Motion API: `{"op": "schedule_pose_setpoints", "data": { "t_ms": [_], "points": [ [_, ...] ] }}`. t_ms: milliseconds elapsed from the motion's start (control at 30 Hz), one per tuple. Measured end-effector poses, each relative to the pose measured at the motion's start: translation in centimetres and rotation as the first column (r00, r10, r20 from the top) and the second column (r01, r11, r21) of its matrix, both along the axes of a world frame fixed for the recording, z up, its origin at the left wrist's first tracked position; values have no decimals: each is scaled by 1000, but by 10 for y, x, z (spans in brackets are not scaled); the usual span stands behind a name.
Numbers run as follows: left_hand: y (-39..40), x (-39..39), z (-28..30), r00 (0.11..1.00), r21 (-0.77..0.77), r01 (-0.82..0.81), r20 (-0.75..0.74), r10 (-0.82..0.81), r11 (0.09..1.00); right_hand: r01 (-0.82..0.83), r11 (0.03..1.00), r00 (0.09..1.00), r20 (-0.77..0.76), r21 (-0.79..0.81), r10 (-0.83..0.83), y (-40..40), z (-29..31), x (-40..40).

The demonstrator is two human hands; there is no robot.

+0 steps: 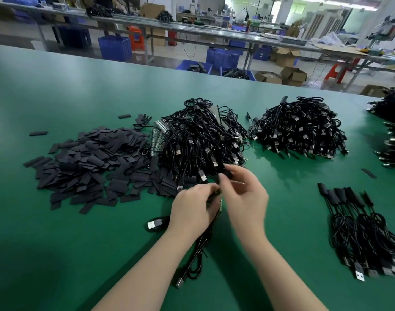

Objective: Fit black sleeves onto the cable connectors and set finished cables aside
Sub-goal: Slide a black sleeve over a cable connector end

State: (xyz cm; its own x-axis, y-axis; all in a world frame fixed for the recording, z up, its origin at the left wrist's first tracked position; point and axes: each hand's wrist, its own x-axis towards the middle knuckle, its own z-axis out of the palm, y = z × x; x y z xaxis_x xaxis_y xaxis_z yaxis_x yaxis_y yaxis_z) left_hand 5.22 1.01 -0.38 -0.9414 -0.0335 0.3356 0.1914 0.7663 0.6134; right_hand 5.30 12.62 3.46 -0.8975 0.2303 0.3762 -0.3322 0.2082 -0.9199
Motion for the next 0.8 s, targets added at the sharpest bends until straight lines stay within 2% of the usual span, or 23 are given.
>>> {"op": "schedule_pose_setpoints", "data": {
  "t_ms": [67,133,267,533,800],
  "points": [
    [2,0,2,999,65,21,-44,-18,998,64,996,990,129,-64,-56,17,-15,3],
    [5,2,3,998,89,31,-49,-26,996,77,988,972,231,-132,-44,29,-28,6],
    [5,4,-1,997,141,69,-29,-66,988,54,952,963,268,-301,30,35,-31,7],
    [6,4,2,989,132,148,-23,-147,980,5,961,955,287,-276,77,36,-34,4],
    [6,4,3,991,119,137,-16,-137,983,-85,952,948,269,-293,168,37,-31,6]
  ]
}}
